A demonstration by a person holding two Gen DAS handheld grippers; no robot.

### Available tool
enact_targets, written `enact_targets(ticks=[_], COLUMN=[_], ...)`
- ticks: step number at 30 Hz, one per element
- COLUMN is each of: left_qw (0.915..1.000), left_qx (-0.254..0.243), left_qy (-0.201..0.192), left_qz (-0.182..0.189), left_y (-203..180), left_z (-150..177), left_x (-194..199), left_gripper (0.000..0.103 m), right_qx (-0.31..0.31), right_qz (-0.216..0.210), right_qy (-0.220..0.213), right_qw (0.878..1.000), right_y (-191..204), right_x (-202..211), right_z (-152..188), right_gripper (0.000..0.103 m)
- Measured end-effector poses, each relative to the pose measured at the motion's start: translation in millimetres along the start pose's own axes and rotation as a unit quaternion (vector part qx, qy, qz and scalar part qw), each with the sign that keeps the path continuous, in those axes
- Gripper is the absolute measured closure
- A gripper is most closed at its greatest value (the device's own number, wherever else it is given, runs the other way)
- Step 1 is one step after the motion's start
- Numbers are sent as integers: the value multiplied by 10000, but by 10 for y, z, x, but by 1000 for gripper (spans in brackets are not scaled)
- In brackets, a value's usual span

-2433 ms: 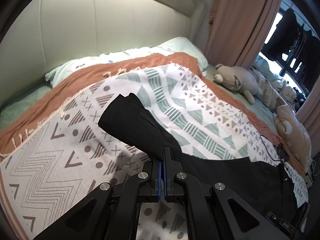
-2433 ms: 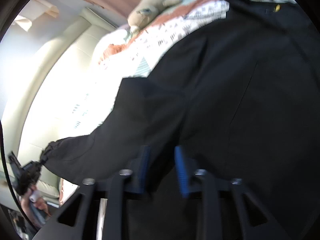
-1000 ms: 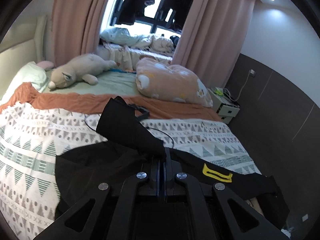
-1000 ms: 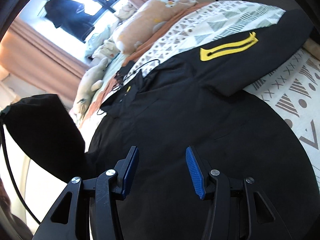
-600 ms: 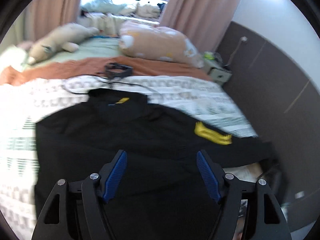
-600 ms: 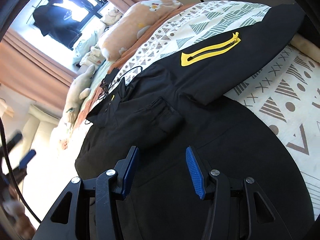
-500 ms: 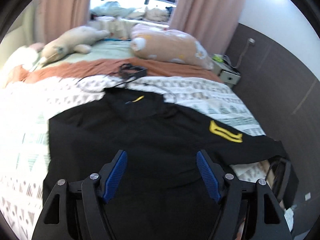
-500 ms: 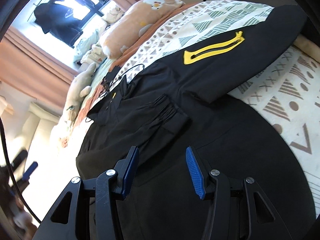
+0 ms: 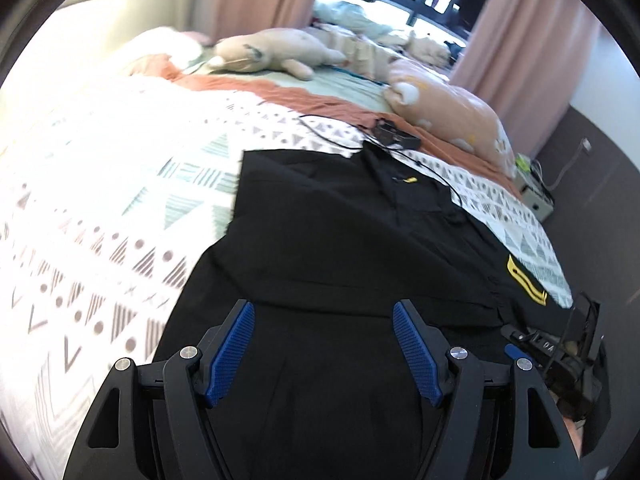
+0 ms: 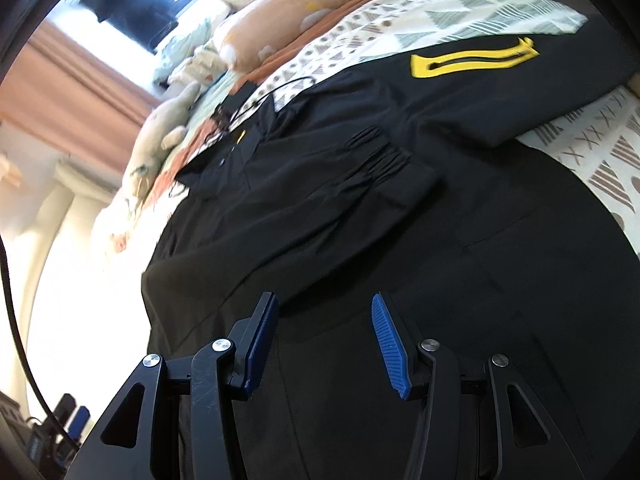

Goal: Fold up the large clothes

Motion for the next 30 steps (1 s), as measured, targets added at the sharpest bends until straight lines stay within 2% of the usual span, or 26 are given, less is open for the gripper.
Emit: enact_targets(ticks=[4,5,7,11,14,19,23,25,30], left_qw=[9970,9963,9959,9957,9963,9963,9936,9921,9917], left_qx=[763,848,856,885,850,855,1116,1251,1277], left_qy=[-118,4,252,-85,45,82,87,56,149], left_qz=[-57,-106,-133,-259,-117,3,150,63,71], left_y=[294,334,375,436,431,495,565,605,608], left_z=[226,267,285,262,279,265,252,246,210], left_x=[-25,-95,-206,-128,-224,-402,-558,-618,-774], left_gripper=[30,30,31,31,31,31,31,31,32], right_qx=[263,265,280,741,1217,1422,1460,1522,1448], right_qz=[154,267,352,444,739,880,998,1030,1121], right_qy=[-134,-157,-150,-64,-143,-243,-184,-130,-96], right_qw=[9994,9992,9989,9962,9897,9856,9841,9829,9830], right_y=[97,89,82,105,93,-31,-112,-116,-132], right_x=[-10,-15,-17,31,154,324,241,144,-108], right_z=[97,120,156,107,-42,-320,-506,-583,-785], right_gripper=[53,53,53,53,53,53,53,53,53])
Point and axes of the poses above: each gripper's, at about its wrist camera, not at the fingertips, and x roughly against the way its jaws point, y to its left, z to its underside, the point moved 4 cm from there along -x, roughly the way its jaws point, and after that the axes turned 1 degree about z, right-handed, at the moved point
